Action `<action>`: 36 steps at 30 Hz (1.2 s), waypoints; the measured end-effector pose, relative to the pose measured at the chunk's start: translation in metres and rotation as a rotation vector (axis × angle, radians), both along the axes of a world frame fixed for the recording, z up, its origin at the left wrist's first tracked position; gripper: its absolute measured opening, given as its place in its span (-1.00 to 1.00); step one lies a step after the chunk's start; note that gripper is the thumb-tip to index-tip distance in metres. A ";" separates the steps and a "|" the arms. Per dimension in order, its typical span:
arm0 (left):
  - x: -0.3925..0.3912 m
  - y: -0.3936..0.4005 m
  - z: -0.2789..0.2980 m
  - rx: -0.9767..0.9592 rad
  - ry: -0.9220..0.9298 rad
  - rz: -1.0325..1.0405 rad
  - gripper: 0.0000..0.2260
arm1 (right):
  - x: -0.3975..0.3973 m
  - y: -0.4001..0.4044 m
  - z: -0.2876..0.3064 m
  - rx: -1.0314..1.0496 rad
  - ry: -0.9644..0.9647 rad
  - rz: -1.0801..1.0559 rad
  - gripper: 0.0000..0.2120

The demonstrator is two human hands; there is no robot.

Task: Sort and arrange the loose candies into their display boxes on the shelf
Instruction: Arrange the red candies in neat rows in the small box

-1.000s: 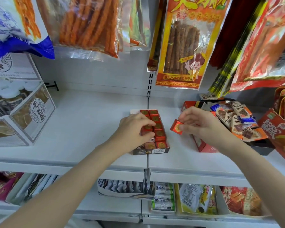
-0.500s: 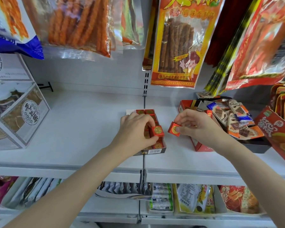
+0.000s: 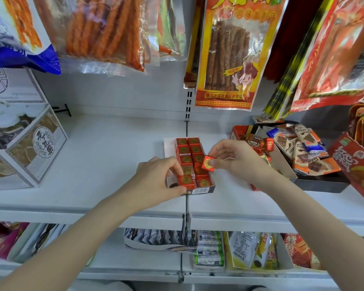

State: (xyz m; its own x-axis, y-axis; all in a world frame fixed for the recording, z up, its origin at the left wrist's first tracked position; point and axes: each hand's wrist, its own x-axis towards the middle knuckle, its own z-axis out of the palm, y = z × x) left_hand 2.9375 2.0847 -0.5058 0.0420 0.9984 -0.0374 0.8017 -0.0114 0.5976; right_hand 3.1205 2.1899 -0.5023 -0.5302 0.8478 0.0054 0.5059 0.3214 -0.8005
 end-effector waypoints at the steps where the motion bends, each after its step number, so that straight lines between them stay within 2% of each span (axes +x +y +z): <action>1: 0.000 0.000 0.000 -0.001 0.005 0.005 -0.80 | -0.004 0.001 -0.002 0.019 -0.028 0.003 -0.88; 6: -0.001 0.006 -0.003 0.050 0.071 -0.032 -0.78 | -0.010 0.004 -0.001 0.085 -0.069 0.070 -0.80; 8: -0.003 0.008 -0.005 0.073 0.126 -0.066 -0.73 | -0.005 0.004 0.004 0.220 -0.213 0.173 -0.73; 11: -0.003 0.012 -0.008 0.099 0.140 -0.109 -0.73 | -0.001 -0.001 0.005 0.410 -0.535 0.303 -0.68; 15: -0.002 0.015 -0.011 0.110 0.104 -0.124 -0.80 | -0.003 -0.008 0.003 0.462 -0.656 0.333 -0.65; 21: -0.001 0.015 -0.017 0.144 0.079 -0.128 -0.81 | -0.005 -0.009 0.003 0.377 -0.623 0.294 -0.65; 24: -0.001 0.013 -0.022 0.207 0.127 -0.158 -0.80 | -0.003 -0.008 0.000 0.363 -0.596 0.284 -0.63; 28: 0.001 0.014 -0.025 0.270 0.239 -0.172 -0.48 | -0.003 -0.005 -0.004 0.341 -0.540 0.275 -0.64; 31: 0.003 0.013 -0.029 0.288 0.334 -0.212 -0.48 | 0.001 -0.003 0.000 0.266 -0.482 0.289 -0.65; 33: 0.005 0.014 -0.030 0.337 0.378 -0.234 -0.54 | 0.004 -0.001 0.007 0.225 -0.395 0.250 -0.71; 36: 0.007 0.016 -0.030 0.331 0.384 -0.241 -0.51 | 0.003 0.003 0.018 0.105 -0.131 0.095 -0.80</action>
